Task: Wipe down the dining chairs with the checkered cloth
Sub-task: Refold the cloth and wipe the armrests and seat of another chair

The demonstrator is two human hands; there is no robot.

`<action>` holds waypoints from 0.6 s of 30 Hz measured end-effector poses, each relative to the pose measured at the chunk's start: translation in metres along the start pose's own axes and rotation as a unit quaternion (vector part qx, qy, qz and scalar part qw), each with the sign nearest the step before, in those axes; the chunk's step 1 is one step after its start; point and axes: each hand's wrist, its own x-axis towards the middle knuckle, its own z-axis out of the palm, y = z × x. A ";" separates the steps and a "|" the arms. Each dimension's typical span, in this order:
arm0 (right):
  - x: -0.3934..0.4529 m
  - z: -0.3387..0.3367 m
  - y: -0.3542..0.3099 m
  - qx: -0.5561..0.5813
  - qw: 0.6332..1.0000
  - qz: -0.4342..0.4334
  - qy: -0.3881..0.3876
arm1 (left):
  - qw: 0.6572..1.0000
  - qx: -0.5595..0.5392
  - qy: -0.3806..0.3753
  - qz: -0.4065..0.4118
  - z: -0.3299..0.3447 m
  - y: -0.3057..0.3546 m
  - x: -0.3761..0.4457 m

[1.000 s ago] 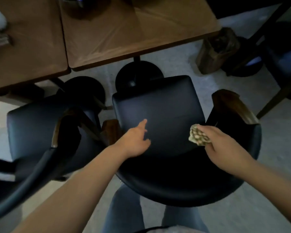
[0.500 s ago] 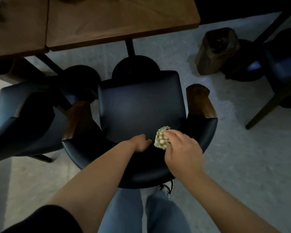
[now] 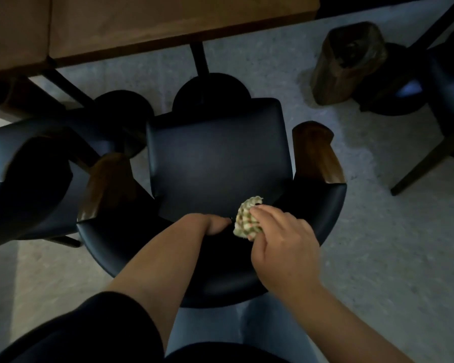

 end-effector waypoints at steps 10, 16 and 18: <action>0.015 -0.009 0.016 -0.017 0.999 0.018 -0.036 | 0.996 0.083 0.013 -0.010 0.002 0.002 0.003; 0.012 -0.021 0.037 -0.021 0.999 0.027 -0.018 | 0.997 0.067 0.018 -0.015 0.021 0.022 0.003; 0.013 -0.026 0.045 -0.023 0.999 0.030 -0.012 | 0.998 0.058 0.022 -0.012 0.023 0.031 0.002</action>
